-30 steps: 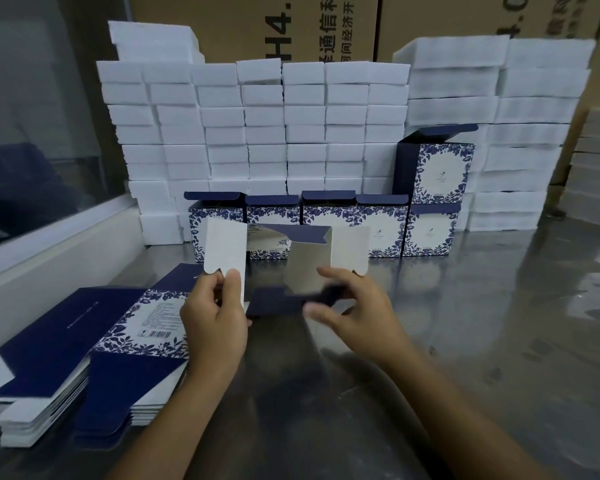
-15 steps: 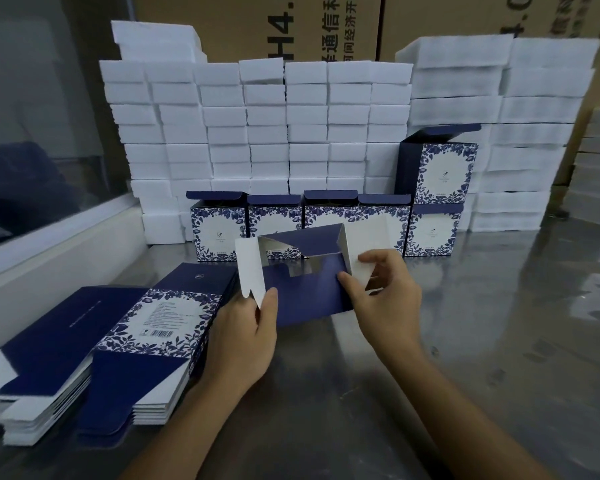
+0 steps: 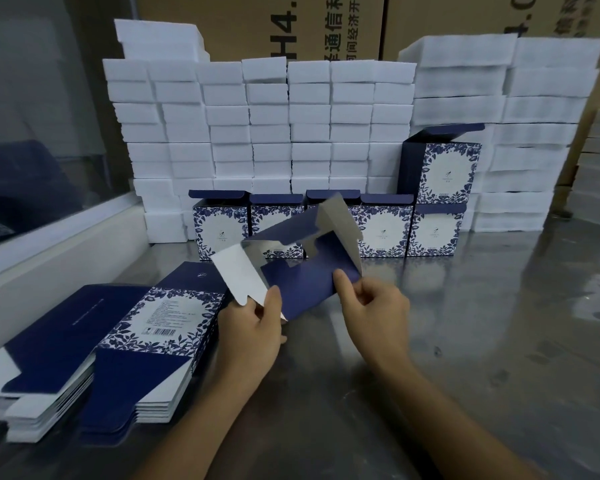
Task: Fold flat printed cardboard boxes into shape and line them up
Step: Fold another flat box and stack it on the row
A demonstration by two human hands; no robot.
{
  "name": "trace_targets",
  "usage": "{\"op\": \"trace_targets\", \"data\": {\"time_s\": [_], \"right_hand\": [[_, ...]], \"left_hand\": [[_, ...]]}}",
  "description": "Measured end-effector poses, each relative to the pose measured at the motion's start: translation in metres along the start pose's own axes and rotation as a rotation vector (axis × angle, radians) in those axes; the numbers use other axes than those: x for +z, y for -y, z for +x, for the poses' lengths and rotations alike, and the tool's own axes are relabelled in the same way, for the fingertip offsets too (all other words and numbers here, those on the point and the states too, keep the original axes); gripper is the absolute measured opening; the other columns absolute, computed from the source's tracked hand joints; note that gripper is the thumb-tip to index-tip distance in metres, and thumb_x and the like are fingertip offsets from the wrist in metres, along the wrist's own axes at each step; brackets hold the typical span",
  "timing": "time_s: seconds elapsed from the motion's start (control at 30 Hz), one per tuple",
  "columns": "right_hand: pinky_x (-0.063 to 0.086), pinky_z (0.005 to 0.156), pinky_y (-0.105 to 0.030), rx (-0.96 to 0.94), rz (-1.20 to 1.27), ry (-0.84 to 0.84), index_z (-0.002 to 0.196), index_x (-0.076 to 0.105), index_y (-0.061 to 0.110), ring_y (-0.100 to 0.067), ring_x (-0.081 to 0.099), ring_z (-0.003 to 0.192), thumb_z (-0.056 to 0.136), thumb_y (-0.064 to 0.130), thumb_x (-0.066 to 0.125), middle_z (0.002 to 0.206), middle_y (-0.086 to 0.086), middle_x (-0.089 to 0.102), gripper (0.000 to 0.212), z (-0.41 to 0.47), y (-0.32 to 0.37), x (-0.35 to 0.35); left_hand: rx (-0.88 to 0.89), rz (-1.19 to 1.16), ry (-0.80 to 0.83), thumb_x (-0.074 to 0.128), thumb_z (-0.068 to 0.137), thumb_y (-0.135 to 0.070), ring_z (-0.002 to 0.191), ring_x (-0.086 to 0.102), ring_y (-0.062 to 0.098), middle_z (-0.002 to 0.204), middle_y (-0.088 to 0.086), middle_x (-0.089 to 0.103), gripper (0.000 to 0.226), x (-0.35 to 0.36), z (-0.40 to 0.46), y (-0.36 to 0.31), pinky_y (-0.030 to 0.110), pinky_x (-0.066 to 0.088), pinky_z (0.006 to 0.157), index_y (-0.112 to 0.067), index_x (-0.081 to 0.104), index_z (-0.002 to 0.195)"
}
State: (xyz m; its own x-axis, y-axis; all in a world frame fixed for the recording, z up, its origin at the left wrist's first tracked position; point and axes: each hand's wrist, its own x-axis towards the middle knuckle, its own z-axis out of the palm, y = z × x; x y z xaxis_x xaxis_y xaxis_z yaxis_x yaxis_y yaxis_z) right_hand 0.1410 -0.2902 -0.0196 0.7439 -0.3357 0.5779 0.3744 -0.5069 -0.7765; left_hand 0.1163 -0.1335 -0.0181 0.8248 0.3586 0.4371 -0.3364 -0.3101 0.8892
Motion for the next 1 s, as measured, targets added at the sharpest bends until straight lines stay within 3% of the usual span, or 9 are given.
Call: {"op": "trace_targets", "data": {"time_s": [0.07,0.17,0.27,0.4,0.57,0.67,0.77,0.87,1.0], "right_hand": [[0.044,0.054,-0.037,-0.003,0.021,0.131,0.054,0.058,0.004,-0.021,0.048,0.046,0.095,0.046,0.060,0.045,-0.007,0.050,0.059,-0.005,0.003,0.003],[0.047,0.058,-0.036,-0.056,0.023,0.404,0.061,0.067,0.006,-0.016,0.056,0.050,0.097,0.047,0.057,0.052,-0.005,0.061,0.056,-0.017,0.008,0.012],[0.048,0.061,-0.033,-0.046,0.077,0.521,0.061,0.067,0.008,-0.008,0.056,0.049,0.101,0.039,0.054,0.050,0.003,0.061,0.053,-0.024,0.010,0.016],[0.044,0.057,-0.029,0.002,0.120,0.516,0.058,0.066,0.007,-0.003,0.048,0.043,0.102,0.029,0.052,0.044,0.006,0.055,0.052,-0.021,0.008,0.013],[0.036,0.050,-0.020,0.053,0.172,0.427,0.051,0.059,0.008,-0.004,0.042,0.039,0.099,0.037,0.058,0.039,0.006,0.049,0.057,-0.018,0.007,0.013],[0.034,0.046,-0.025,0.074,0.228,0.283,0.057,0.057,0.000,-0.009,0.038,0.041,0.098,0.043,0.058,0.041,0.003,0.045,0.059,-0.009,0.002,0.010],[0.027,0.043,-0.023,0.057,0.205,0.181,0.062,0.052,-0.006,-0.007,0.032,0.041,0.099,0.041,0.057,0.042,0.007,0.037,0.060,-0.005,-0.004,0.008],[0.026,0.045,-0.027,0.056,0.144,0.171,0.063,0.052,-0.008,-0.006,0.029,0.042,0.100,0.034,0.056,0.042,0.006,0.033,0.056,-0.004,-0.008,0.012],[0.026,0.044,-0.026,0.064,0.152,0.180,0.062,0.051,-0.008,-0.008,0.028,0.041,0.099,0.032,0.057,0.042,0.006,0.033,0.055,-0.004,-0.011,0.013]], "left_hand": [[-0.063,-0.077,0.001,0.060,0.095,-0.018,0.048,0.066,0.019,0.056,0.008,0.066,0.038,0.004,-0.002,-0.001,0.009,0.042,0.040,-0.011,0.059,0.057],[-0.161,-0.151,0.037,0.061,0.094,-0.016,0.051,0.068,0.019,0.059,0.000,0.070,0.030,0.009,-0.008,-0.003,0.016,0.047,0.041,-0.014,0.064,0.064],[-0.184,-0.132,0.062,0.058,0.095,-0.015,0.052,0.068,0.018,0.056,-0.003,0.069,0.033,0.008,-0.006,-0.003,0.024,0.053,0.046,-0.016,0.064,0.062],[-0.184,-0.141,0.089,0.057,0.094,-0.010,0.051,0.066,0.015,0.054,0.003,0.067,0.030,0.008,-0.007,-0.007,0.036,0.058,0.048,-0.011,0.065,0.065],[-0.197,-0.091,0.089,0.060,0.092,-0.015,0.048,0.064,0.015,0.060,0.003,0.070,0.024,0.006,-0.006,-0.004,0.020,0.048,0.042,-0.010,0.067,0.070],[-0.183,-0.064,0.102,0.060,0.092,-0.016,0.046,0.061,0.014,0.062,0.005,0.069,0.025,0.004,-0.005,-0.004,0.029,0.050,0.044,-0.006,0.065,0.069],[-0.128,-0.025,0.124,0.061,0.091,-0.017,0.046,0.058,0.015,0.063,0.010,0.067,0.027,0.004,-0.006,-0.004,0.042,0.053,0.057,0.000,0.063,0.070],[-0.065,-0.038,0.118,0.062,0.089,-0.012,0.060,0.063,0.025,0.065,0.014,0.064,0.022,0.004,-0.006,-0.004,0.050,0.053,0.059,0.006,0.062,0.076],[-0.017,-0.017,0.122,0.062,0.084,-0.019,0.065,0.062,0.030,0.065,0.016,0.063,0.027,0.002,-0.007,-0.004,0.050,0.052,0.057,0.007,0.060,0.075]]}}
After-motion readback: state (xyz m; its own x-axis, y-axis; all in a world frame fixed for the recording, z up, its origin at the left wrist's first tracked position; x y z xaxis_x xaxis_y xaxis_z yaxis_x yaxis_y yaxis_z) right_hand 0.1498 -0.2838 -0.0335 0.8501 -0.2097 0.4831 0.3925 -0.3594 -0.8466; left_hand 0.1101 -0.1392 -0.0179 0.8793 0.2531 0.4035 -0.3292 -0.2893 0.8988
